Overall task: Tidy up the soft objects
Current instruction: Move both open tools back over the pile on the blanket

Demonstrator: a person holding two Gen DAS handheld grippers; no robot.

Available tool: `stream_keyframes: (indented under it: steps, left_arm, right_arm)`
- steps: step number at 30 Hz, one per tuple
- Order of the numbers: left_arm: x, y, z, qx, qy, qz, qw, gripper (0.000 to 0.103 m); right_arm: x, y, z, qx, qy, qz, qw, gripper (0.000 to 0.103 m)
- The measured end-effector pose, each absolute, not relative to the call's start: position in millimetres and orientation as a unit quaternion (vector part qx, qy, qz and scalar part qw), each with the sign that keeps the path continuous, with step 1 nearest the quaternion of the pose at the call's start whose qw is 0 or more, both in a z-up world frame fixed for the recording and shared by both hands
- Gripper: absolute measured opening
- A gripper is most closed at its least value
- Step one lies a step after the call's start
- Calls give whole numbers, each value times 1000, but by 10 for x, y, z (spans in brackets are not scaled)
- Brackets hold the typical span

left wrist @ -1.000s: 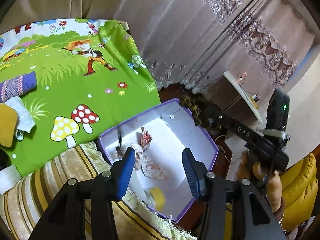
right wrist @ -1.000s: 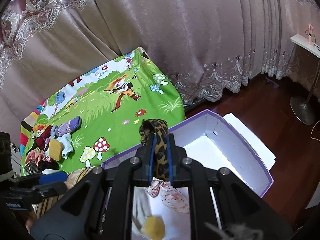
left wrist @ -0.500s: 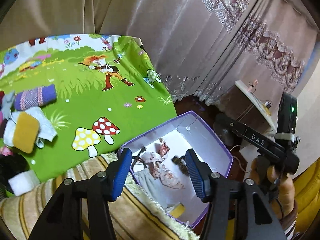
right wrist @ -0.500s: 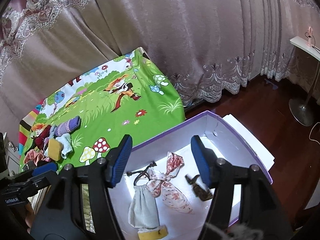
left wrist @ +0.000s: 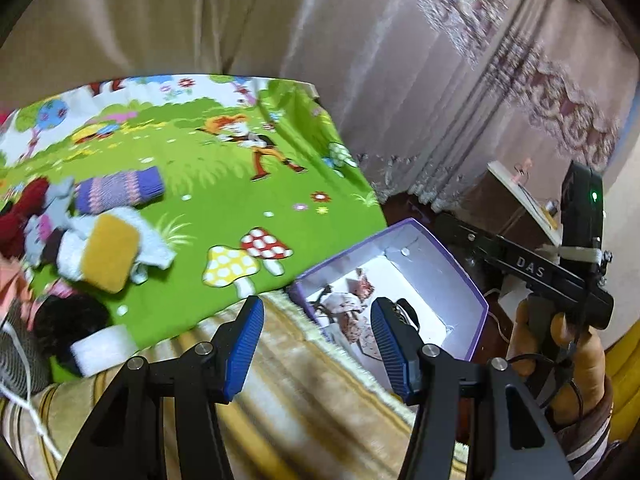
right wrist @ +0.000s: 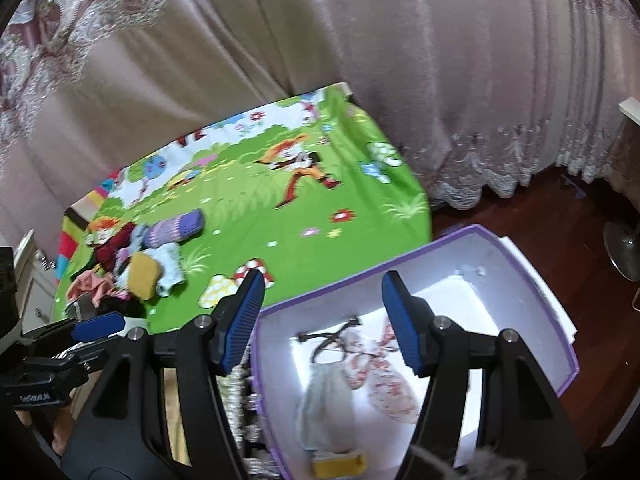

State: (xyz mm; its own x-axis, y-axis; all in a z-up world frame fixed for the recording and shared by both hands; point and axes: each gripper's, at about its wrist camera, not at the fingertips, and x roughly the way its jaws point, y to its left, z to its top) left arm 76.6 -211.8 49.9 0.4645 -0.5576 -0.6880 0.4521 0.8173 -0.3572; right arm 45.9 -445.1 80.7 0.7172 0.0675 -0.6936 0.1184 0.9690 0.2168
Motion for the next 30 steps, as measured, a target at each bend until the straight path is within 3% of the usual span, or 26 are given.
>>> stream_keyframes:
  steps: [15, 17, 22, 30]
  left_arm:
    - [677, -883, 330, -130, 449, -191, 863, 57]
    - [661, -713, 291, -129, 458, -172, 863, 60]
    - [661, -346, 220, -106, 472, -132, 865, 81]
    - [835, 36, 115, -80, 494, -104, 859, 89]
  right_arm:
    - [647, -3619, 788, 92, 407, 79, 906, 65]
    - [670, -3477, 782, 85, 412, 93, 903, 65]
    - [722, -3117, 752, 70, 422, 132, 894, 65]
    - [815, -2515, 618, 39, 452, 195, 870, 65]
